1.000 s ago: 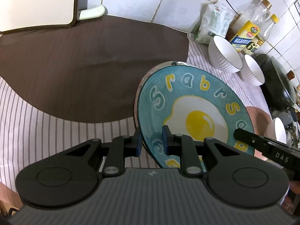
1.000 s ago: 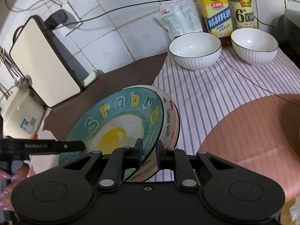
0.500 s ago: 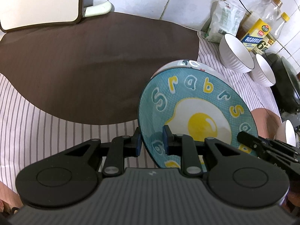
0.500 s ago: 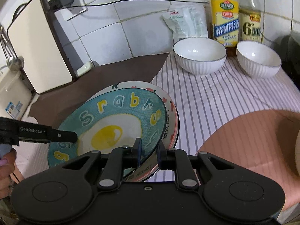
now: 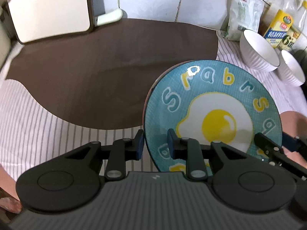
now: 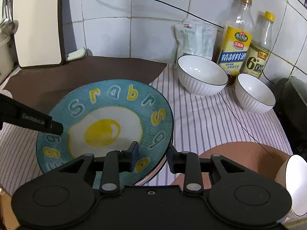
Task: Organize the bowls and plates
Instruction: 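Lower the stacked plates onto the mat with both tools and release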
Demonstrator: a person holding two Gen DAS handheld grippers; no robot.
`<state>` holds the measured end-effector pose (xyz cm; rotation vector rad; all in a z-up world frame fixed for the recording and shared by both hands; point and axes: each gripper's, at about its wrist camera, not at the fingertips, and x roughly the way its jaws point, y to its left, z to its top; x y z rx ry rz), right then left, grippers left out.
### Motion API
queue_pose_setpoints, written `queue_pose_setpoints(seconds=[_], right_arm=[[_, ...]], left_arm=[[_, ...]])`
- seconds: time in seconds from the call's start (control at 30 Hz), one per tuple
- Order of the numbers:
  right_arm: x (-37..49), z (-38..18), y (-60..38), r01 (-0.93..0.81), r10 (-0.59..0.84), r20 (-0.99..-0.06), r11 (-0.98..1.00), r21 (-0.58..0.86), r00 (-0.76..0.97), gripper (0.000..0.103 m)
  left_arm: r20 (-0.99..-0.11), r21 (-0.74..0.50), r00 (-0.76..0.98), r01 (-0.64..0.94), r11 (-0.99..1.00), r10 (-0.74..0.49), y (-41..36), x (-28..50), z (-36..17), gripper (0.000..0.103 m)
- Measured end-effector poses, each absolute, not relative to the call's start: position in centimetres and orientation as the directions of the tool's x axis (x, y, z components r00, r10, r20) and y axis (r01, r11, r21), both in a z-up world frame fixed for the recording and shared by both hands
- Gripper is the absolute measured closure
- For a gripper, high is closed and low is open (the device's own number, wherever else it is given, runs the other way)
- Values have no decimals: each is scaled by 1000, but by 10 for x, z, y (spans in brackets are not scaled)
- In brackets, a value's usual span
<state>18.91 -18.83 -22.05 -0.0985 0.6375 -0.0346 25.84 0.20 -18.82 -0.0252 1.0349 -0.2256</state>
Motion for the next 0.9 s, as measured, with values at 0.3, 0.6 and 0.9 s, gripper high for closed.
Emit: queue_pose_setpoints(seconds=[0.3,0.6,0.9], right_arm=[[184,-230,-184,-22,-99,-580,980,-198,808,66],[136,-190,-210,-102,77,-529,995,-18,845,66],[60,-138,-218,-182,156,-429,983,-19,890,66]], left_arm=[[-849,-120,492,175,977,-192,3,253,-183,79],[-834,-100,513,224,969,-205,5,215,-147,79],[-770,-169,538,347,922,-343,-18,162,-80,77]])
